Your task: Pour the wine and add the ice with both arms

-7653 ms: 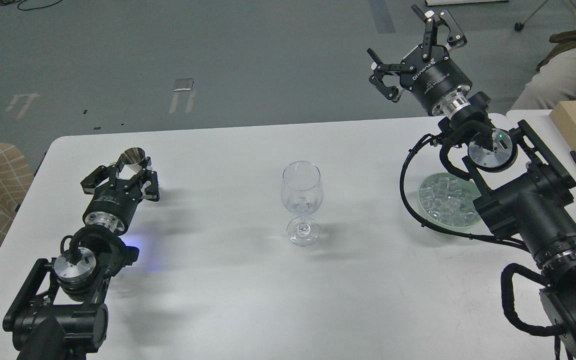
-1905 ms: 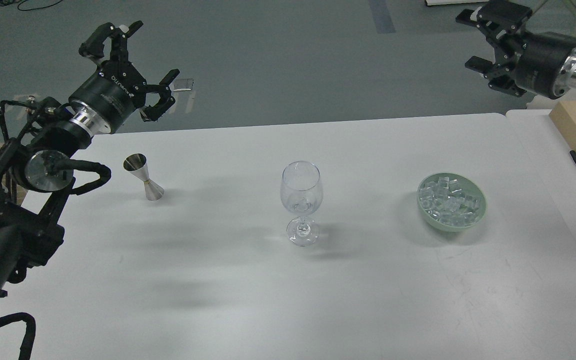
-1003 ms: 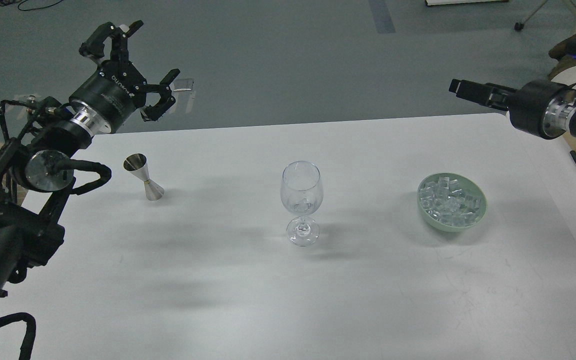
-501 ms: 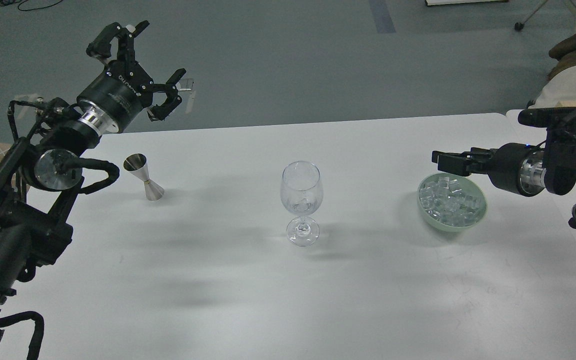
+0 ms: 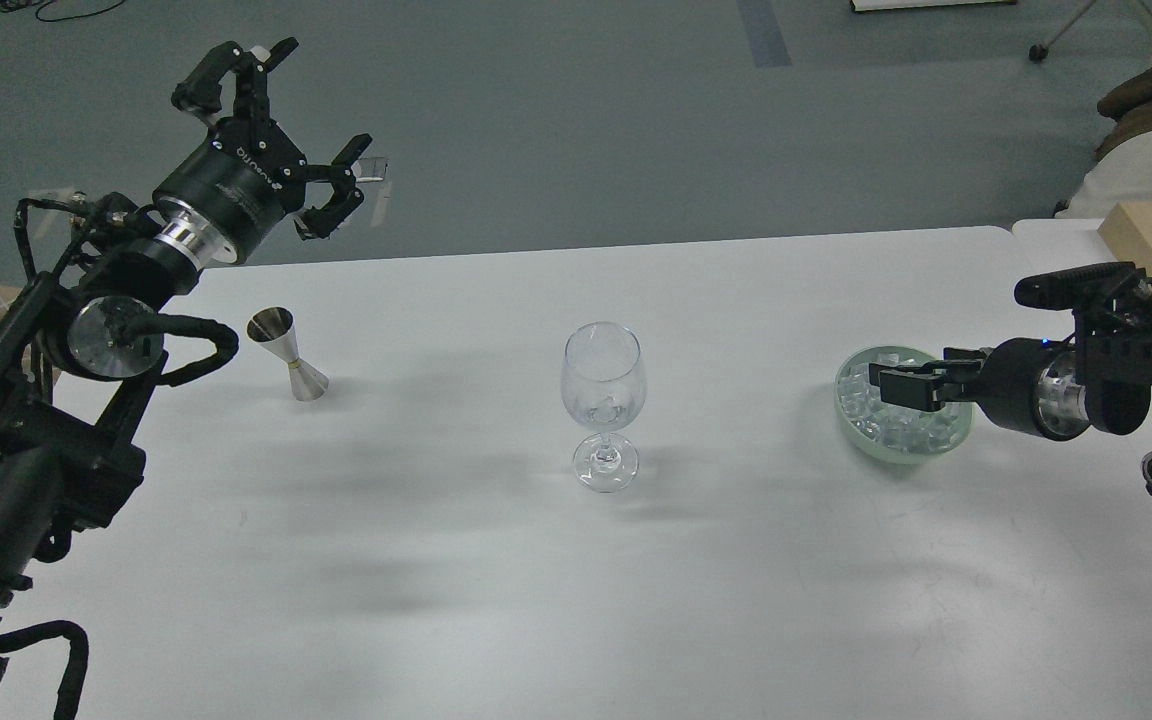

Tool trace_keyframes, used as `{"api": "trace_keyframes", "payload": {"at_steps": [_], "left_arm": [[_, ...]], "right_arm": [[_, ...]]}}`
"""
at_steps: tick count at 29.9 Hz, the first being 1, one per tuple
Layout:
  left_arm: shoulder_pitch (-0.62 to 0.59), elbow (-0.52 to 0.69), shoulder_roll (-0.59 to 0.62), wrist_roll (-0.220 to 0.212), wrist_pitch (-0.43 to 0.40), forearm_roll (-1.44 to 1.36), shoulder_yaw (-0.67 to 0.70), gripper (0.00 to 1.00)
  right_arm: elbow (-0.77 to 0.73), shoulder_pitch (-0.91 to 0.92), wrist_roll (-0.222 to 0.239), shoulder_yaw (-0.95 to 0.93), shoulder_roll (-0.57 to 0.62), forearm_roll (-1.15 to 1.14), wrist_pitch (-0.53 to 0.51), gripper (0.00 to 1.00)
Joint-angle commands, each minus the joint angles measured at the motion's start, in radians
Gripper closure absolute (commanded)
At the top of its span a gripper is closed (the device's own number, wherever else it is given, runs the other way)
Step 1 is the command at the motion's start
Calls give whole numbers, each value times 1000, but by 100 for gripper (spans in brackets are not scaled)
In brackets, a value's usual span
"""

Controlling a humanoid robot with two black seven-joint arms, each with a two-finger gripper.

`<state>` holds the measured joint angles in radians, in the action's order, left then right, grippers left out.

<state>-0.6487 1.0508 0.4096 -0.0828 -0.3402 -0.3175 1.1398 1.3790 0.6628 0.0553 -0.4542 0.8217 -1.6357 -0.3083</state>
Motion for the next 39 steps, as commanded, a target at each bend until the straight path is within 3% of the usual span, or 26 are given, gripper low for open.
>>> {"api": "trace_keyframes", "payload": {"at_steps": [1, 5, 9, 14, 18, 39], "left_arm": [[-3, 0, 0, 2, 0, 0, 0, 2], [-3, 0, 0, 0, 0, 0, 0, 2], [-3, 0, 0, 0, 0, 0, 0, 2], [-3, 0, 0, 0, 0, 0, 0, 2], [-3, 0, 0, 0, 0, 0, 0, 2], [-2, 6, 2, 0, 0, 0, 0, 2]], "right_arm": [[-6, -3, 0, 9, 1, -24, 0, 14], [-11, -6, 0, 9, -2, -29, 0, 14], [-15, -20, 0, 9, -4, -42, 0, 25], [-43, -25, 0, 9, -16, -46, 0, 26], [-55, -25, 1, 9, -36, -47, 0, 36], [-81, -25, 1, 9, -64, -47, -6, 36]]}}
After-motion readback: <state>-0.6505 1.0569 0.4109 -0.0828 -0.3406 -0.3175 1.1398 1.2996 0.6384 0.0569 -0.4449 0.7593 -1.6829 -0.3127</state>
